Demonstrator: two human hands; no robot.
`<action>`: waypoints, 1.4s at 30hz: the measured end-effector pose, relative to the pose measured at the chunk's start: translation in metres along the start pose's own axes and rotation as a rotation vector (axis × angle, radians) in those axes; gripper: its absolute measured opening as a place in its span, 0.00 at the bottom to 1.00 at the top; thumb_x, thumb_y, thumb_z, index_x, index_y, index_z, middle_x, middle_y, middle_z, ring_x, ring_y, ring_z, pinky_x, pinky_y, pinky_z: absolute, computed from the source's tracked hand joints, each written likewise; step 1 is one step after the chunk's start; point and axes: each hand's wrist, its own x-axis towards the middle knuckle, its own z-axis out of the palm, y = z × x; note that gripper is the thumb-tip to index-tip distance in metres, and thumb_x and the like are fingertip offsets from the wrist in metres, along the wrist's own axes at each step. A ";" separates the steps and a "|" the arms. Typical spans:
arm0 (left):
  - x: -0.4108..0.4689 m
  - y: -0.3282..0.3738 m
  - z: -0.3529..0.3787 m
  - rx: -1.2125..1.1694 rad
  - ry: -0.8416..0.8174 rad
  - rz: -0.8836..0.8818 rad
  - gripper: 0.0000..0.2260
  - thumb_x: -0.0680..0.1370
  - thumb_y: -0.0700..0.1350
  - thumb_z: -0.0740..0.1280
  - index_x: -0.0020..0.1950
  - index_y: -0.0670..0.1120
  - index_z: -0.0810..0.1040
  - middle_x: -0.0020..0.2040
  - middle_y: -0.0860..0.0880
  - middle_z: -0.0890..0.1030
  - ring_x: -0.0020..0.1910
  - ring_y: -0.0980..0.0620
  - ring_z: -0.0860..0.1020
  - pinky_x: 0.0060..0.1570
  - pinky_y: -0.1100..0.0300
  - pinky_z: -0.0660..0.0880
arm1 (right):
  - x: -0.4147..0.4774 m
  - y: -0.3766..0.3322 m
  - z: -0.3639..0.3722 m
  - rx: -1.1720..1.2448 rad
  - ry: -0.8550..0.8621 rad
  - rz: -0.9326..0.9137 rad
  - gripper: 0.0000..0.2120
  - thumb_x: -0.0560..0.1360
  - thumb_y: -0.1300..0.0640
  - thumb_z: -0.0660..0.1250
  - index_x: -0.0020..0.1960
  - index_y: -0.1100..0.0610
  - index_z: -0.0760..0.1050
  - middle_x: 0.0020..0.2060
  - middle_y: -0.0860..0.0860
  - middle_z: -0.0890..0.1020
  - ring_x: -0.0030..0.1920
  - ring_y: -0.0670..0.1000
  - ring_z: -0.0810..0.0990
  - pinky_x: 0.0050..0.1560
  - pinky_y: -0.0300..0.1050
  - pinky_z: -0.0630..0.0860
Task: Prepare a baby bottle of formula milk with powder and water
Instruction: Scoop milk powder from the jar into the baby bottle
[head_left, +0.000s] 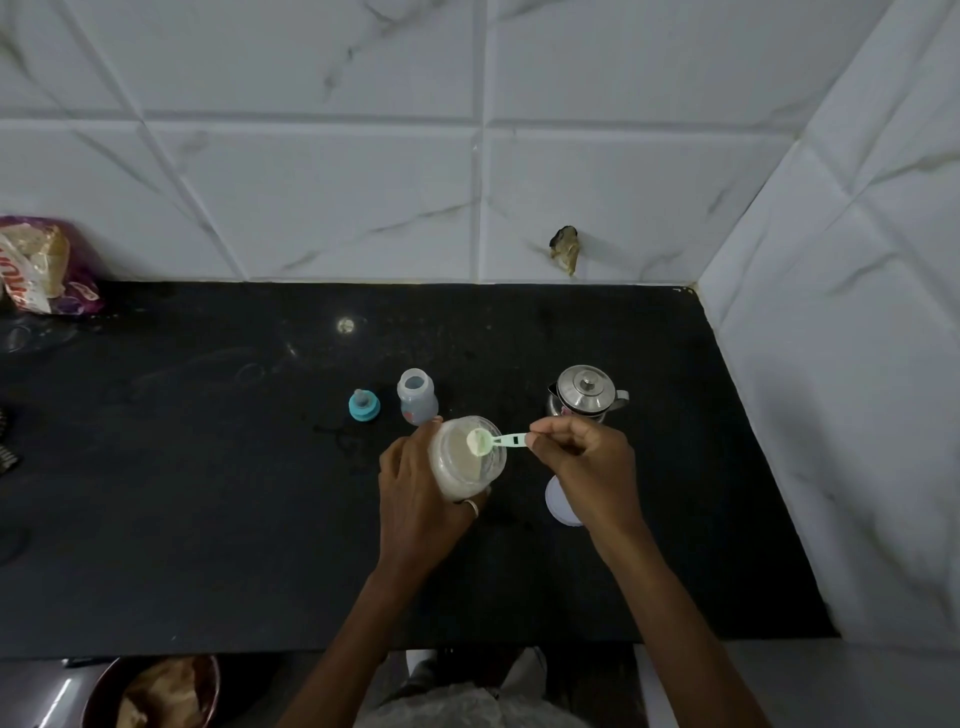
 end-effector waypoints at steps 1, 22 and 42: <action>0.001 0.000 0.000 -0.006 0.005 -0.005 0.41 0.65 0.62 0.77 0.74 0.49 0.70 0.70 0.54 0.73 0.71 0.50 0.71 0.71 0.71 0.50 | 0.000 0.000 -0.002 0.023 0.002 0.013 0.07 0.74 0.61 0.76 0.47 0.49 0.85 0.40 0.44 0.88 0.45 0.42 0.86 0.50 0.37 0.79; 0.062 0.023 0.018 -0.267 -0.052 0.032 0.37 0.64 0.48 0.84 0.69 0.58 0.71 0.63 0.63 0.73 0.64 0.65 0.73 0.61 0.66 0.72 | 0.027 -0.025 -0.024 0.235 0.150 0.069 0.06 0.75 0.64 0.75 0.50 0.55 0.85 0.43 0.48 0.88 0.41 0.41 0.85 0.36 0.31 0.75; 0.107 -0.008 0.066 -0.330 -0.139 -0.074 0.40 0.62 0.48 0.85 0.69 0.54 0.70 0.63 0.61 0.71 0.63 0.60 0.75 0.62 0.62 0.74 | 0.041 -0.036 -0.028 0.220 0.236 0.062 0.06 0.75 0.64 0.75 0.49 0.55 0.86 0.43 0.48 0.88 0.40 0.40 0.84 0.38 0.31 0.76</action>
